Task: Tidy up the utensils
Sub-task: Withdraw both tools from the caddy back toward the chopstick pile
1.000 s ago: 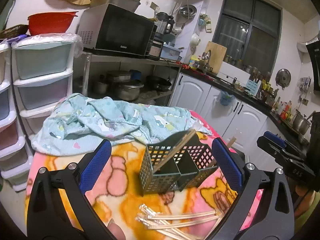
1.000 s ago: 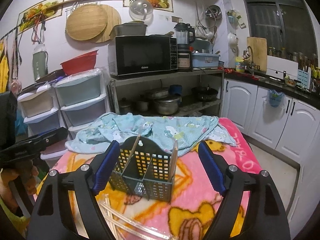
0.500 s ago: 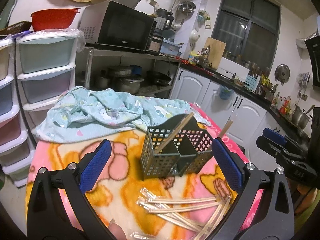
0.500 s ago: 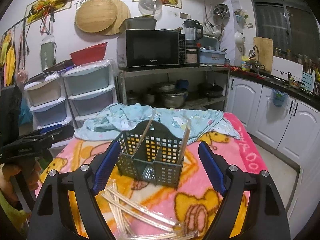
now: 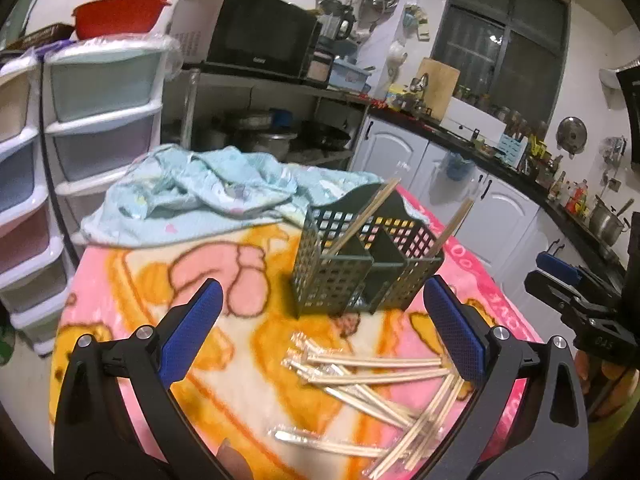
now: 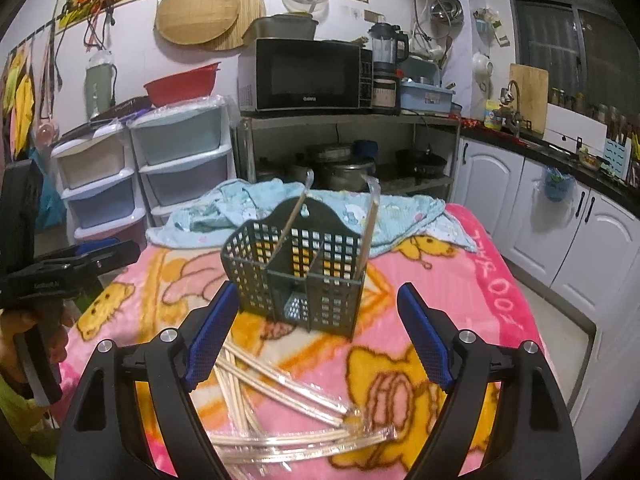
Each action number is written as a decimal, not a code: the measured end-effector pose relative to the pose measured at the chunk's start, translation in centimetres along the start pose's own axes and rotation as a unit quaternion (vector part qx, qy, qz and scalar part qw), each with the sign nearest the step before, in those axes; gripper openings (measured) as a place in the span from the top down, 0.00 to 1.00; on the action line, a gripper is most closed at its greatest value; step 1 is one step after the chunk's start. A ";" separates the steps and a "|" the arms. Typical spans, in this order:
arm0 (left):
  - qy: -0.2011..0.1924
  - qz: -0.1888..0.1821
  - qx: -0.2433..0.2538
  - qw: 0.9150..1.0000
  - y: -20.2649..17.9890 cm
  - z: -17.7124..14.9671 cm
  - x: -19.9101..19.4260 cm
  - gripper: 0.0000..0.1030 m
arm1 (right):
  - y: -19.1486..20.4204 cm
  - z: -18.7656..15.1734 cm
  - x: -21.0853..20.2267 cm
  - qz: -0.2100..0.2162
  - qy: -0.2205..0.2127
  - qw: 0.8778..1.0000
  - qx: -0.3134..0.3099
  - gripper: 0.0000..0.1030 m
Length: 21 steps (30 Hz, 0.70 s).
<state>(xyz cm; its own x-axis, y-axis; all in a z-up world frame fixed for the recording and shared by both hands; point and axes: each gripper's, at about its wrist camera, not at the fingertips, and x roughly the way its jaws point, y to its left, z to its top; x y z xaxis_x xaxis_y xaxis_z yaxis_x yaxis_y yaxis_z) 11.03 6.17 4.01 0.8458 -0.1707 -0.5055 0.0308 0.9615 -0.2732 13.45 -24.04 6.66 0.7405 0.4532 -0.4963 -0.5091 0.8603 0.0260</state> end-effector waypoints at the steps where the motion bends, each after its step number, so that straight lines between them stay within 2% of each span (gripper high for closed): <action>1: 0.004 0.000 -0.004 1.000 0.2 -0.3 0.1 0.10 | -0.1 -0.3 0.0 -0.002 0.003 1.000 0.001 0.23; 21: 0.069 -0.006 -0.026 0.997 1.2 -4.7 2.4 0.10 | -2.8 -5.4 1.1 -0.042 0.064 0.997 0.029 0.23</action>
<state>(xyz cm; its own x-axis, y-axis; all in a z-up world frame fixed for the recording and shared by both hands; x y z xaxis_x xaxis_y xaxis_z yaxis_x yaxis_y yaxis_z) 10.62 5.93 -1.34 0.7637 -0.2130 -0.6094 0.0095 0.9476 -0.3194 13.33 -27.19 1.38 0.7153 0.3491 -0.6053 -0.4187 0.9077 0.0286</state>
